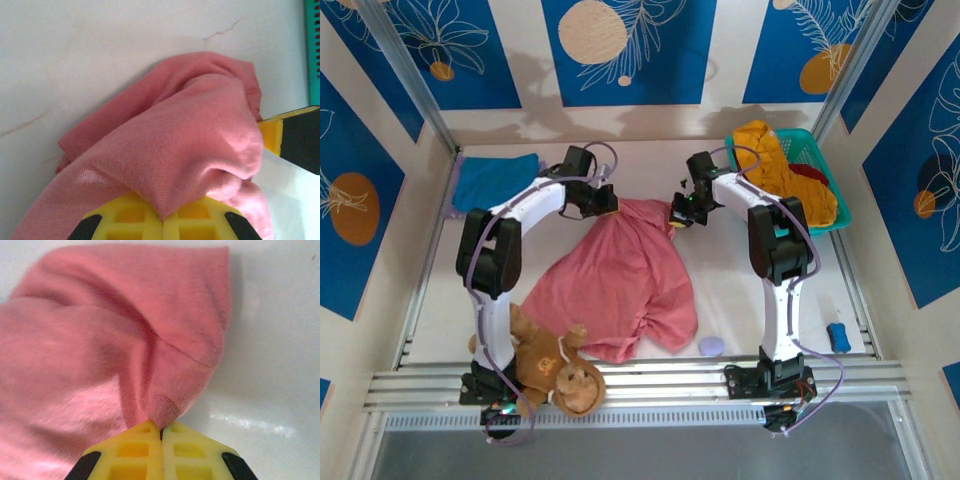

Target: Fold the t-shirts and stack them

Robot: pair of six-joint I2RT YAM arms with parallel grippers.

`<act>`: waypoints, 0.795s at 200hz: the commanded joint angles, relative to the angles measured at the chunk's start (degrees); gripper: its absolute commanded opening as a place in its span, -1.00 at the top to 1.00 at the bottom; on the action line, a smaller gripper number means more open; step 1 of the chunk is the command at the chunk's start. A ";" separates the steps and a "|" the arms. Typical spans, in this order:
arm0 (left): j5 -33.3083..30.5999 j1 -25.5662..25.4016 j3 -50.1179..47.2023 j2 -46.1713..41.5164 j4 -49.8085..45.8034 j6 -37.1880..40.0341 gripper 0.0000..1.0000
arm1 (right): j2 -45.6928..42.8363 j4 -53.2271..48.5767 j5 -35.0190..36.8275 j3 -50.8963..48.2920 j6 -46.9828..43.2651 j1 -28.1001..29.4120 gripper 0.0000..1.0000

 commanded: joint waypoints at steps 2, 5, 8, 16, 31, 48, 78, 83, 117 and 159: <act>-2.19 -0.10 9.66 -2.76 -6.80 4.06 1.00 | -9.62 -4.35 2.88 7.21 -2.79 0.36 1.00; -2.59 -0.10 10.87 -3.10 -7.51 4.37 1.00 | -10.64 -4.88 3.75 8.05 -3.06 0.41 1.00; -3.01 0.00 12.10 -3.65 -8.21 4.63 1.00 | -11.64 -5.38 4.68 8.81 -3.45 0.45 1.00; -4.13 0.26 15.31 -4.89 -9.91 5.52 1.00 | -14.27 -6.80 8.12 11.08 -4.37 0.54 1.00; -5.68 0.99 21.00 -7.52 -12.54 6.54 1.00 | -20.39 -7.75 13.17 14.20 -5.36 0.28 1.00; -5.60 1.95 25.86 -10.27 -14.16 6.84 1.00 | -27.63 -5.60 14.77 15.20 -5.99 0.20 1.00; -6.05 2.30 28.83 -15.68 -15.30 7.70 1.00 | -39.41 0.72 18.11 13.98 -9.58 4.50 1.00; -6.40 2.36 28.60 -16.76 -15.36 7.72 1.00 | -40.89 1.13 19.20 13.89 -10.67 5.91 1.00; -7.31 3.16 23.61 -22.41 -14.94 8.34 1.00 | -46.60 1.98 22.46 13.11 -14.24 13.49 1.00; -4.23 3.61 16.08 -24.06 -14.15 7.81 1.00 | -46.96 0.65 21.79 13.32 -13.72 15.44 1.00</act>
